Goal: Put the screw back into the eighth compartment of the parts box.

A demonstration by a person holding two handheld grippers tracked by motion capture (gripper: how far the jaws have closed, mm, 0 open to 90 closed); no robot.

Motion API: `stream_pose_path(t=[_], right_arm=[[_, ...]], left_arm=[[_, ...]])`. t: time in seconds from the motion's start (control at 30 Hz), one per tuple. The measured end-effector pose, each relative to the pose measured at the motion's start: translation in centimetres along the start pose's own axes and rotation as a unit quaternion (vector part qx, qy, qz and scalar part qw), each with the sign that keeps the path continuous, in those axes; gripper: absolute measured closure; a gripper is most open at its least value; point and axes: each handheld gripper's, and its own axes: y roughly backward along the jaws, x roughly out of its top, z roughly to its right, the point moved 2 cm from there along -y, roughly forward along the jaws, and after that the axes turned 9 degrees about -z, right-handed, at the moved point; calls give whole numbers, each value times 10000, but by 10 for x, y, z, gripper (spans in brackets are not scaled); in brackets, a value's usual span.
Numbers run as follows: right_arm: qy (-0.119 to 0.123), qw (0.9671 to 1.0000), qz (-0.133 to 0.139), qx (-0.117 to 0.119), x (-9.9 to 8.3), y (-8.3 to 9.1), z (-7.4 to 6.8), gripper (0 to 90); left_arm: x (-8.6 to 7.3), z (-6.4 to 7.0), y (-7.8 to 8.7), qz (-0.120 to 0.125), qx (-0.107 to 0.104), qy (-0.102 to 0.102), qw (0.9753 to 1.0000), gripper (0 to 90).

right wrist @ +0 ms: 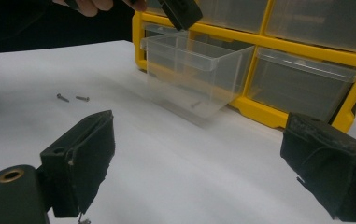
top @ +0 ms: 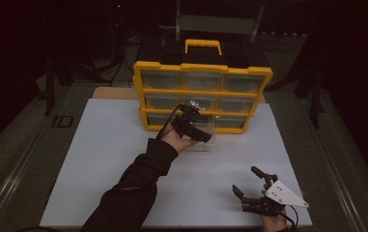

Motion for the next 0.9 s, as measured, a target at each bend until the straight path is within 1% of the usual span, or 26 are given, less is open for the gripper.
stream_pose_path(t=[0.03,0.07,0.13,0.17,0.2,0.23,0.27,0.33,0.37,0.4,0.5,0.53,0.6,0.63,0.7,0.73,0.83,0.87,0.9], right_arm=[[4,10000,3,-4,0,0,0,102],[4,10000,3,-4,0,0,0,102],[1,10000,-8,-9,0,0,0,101],[1,10000,-8,-9,0,0,0,101],[3,10000,-17,-7,0,0,0,102],[3,10000,-17,-7,0,0,0,102],[3,10000,-21,-9,0,0,0,102],[3,10000,-21,-9,0,0,0,102],[3,10000,-21,-9,0,0,0,102],[-3,10000,-24,-7,0,-1,0,102],[-4,10000,-28,-10,0,-1,0,102],[3,10000,-34,-17,-1,-1,0,102],[26,10000,-41,-30,-1,-1,0,102],[25,10000,-48,-31,-1,-2,0,102],[18,10000,-53,-29,-1,-2,0,102],[26,10000,-51,-30,-1,-2,0,102],[33,10000,-51,-25,-1,-2,0,102],[21,10000,-52,-27,-1,-2,0,102],[9,10000,-55,-25,-1,-2,0,102]], left_arm=[[-2,0,3,6,11,-42,10000,113],[-2,0,3,6,11,-42,10000,99],[-6,0,10,107,-20,-72,9999,85],[-6,0,10,107,-20,-72,9999,80],[-9,1,14,169,-65,-109,9998,72],[-9,1,14,169,-65,-109,9998,62],[-11,1,18,196,-54,-127,9997,57],[-13,1,20,221,-59,-153,9996,57],[-14,1,23,261,-34,-134,9996,57],[-17,1,27,315,-91,-156,9993,57],[-20,0,31,344,-91,-167,9992,57],[-24,-1,34,359,-73,-175,9992,57],[-26,-2,36,353,-73,-174,9992,57],[-30,-4,38,380,-62,-132,9992,57],[-32,-4,40,378,-57,-142,9992,57],[-37,-6,43,403,-32,-136,9991,57],[-42,-8,46,433,-42,-134,9990,57],[-47,-9,50,477,-65,-90,9988,57],[-47,-9,50,477,-65,-90,9988,57]])
